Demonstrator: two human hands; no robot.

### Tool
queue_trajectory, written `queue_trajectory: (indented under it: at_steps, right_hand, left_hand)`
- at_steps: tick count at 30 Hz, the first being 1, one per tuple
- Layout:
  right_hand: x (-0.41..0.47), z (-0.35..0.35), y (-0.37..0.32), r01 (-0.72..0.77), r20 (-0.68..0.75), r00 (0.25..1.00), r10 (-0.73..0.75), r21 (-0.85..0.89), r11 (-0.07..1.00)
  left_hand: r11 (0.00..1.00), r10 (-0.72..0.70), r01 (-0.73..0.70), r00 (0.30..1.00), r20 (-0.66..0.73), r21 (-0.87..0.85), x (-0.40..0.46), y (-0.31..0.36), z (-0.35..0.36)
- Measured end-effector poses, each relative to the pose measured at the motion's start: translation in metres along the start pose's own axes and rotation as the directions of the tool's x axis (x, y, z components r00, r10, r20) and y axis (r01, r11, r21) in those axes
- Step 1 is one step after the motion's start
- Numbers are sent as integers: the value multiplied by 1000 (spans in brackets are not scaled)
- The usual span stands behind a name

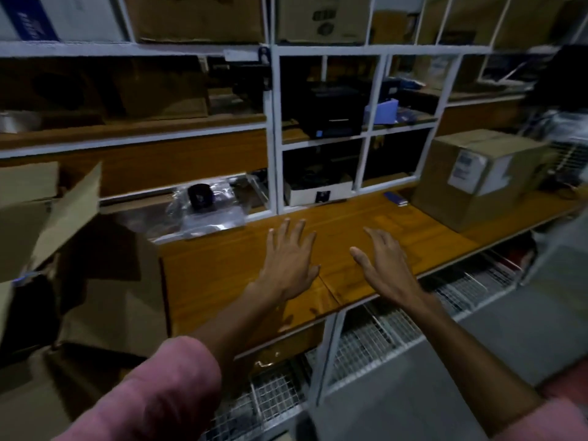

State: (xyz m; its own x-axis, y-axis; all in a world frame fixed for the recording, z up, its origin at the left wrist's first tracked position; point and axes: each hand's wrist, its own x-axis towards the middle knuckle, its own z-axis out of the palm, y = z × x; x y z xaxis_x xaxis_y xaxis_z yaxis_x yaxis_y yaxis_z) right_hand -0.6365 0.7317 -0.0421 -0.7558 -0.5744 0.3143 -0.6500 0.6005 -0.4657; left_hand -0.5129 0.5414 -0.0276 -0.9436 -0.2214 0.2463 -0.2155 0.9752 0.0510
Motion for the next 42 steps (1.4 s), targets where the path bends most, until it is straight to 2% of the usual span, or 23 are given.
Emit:
queue_trajectory:
  at_steps: [7, 14, 26, 30, 37, 42]
  right_hand:
    - [4, -7, 65, -134, 12, 991, 133, 63, 989]
    - [47, -18, 117, -194, -20, 981, 194, 7, 981]
    - [151, -15, 208, -122, -115, 986, 121, -6, 993]
    - [192, -15, 268, -67, -154, 986, 64, -15, 998]
    - [259, -34, 425, 9, -238, 971, -11, -13, 1000]
    - [328, -93, 508, -5, -351, 934, -66, -198, 980]
  left_hand:
    - [996, 90, -90, 995, 40, -8, 62, 44, 28]
    - [986, 165, -164, 986, 36, -37, 135, 66, 56]
    - [972, 233, -233, 972, -1, -42, 259, 113, 104]
    - [973, 230, -232, 972, -41, -25, 318, 151, 144]
    - [984, 159, -164, 985, -73, -66, 442, 255, 228]
    - [984, 146, -150, 988, -42, -100, 501, 322, 237]
